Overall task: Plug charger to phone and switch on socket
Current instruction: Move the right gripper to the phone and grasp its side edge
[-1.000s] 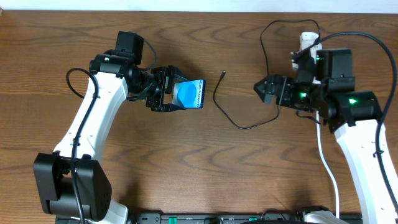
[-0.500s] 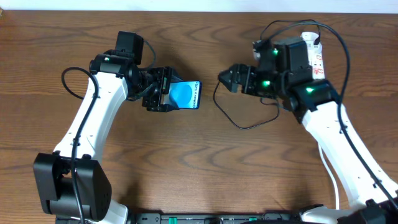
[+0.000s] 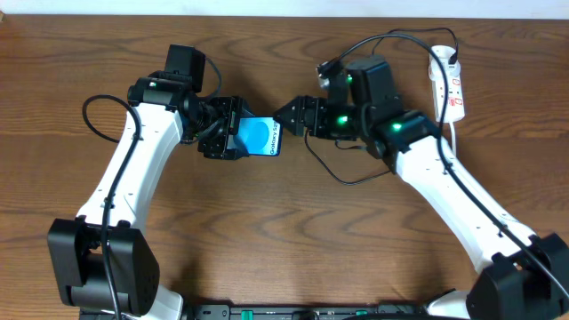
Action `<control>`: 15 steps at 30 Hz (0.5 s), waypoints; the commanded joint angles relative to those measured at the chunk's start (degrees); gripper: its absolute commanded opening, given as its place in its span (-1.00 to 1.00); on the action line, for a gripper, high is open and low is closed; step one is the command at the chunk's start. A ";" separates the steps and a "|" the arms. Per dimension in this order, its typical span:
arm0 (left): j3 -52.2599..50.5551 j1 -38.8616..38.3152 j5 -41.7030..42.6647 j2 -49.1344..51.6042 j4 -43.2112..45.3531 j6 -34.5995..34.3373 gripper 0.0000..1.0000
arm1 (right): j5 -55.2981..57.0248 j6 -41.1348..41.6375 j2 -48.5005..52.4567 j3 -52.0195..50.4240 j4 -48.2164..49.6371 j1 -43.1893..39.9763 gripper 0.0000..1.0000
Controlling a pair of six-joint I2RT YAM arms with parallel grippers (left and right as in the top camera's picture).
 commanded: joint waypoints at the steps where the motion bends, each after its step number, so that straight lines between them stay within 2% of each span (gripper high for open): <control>1: 0.83 0.22 -1.16 -1.55 -0.20 0.33 -0.85 | -0.76 0.98 0.66 0.59 0.98 1.62 0.62; 15: 0.76 0.22 -1.22 -1.55 -0.24 0.35 -0.86 | 1.05 2.80 4.74 0.59 4.02 6.58 0.05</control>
